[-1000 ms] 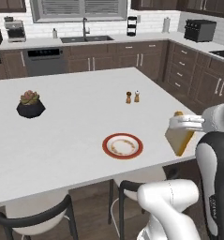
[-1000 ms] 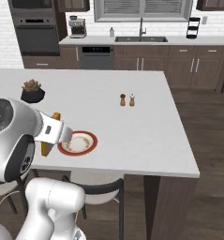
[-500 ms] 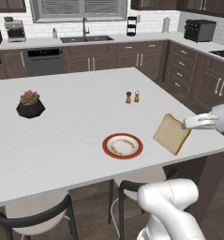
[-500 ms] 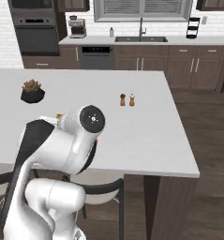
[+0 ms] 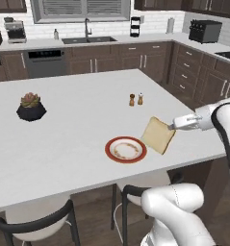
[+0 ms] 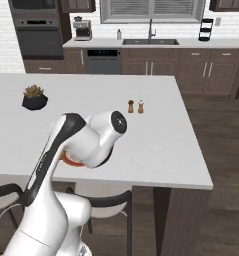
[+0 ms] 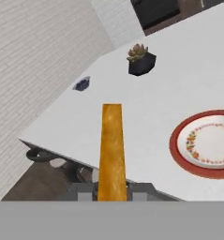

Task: Start the toaster. Once the lever pops up, take the bread to the plate on the dining counter.

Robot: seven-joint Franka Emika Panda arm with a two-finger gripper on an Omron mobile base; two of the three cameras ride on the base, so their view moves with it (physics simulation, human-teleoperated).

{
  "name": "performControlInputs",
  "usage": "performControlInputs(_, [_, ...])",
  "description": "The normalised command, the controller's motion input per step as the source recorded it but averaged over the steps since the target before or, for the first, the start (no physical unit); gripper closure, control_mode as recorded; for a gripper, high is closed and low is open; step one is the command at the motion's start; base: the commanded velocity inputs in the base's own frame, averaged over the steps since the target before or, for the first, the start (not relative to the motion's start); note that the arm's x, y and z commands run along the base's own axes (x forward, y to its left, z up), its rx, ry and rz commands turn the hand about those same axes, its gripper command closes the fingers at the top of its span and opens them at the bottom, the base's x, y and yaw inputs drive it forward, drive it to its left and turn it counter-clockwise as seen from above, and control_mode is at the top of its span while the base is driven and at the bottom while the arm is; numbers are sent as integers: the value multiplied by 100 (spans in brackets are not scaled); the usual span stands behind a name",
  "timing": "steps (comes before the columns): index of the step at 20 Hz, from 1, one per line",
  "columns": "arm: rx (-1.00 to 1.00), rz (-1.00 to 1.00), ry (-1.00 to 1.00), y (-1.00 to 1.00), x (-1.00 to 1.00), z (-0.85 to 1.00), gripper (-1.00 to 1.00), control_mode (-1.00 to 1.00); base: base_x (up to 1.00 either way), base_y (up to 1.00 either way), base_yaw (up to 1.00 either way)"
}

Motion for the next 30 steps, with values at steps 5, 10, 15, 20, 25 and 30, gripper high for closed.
performControlInputs(5, [0, 0, 9, 24, 46, -22, 100, -100, 0, 0, 0])
performControlInputs(10, [0, -1, 15, 8, 22, -34, 100, -100, 0, 0, 0])
performControlInputs(15, [0, 0, 14, 5, 46, -33, 100, -100, 0, 0, 0])
performControlInputs(20, [-1, 0, 0, 17, 22, -21, 100, -100, 0, 0, 0])
performControlInputs(25, [-4, 0, 0, 2, 23, -30, 100, -100, 0, 0, 0])
performControlInputs(30, [-5, 0, 0, 0, 33, -36, 100, -100, 0, 0, 0])
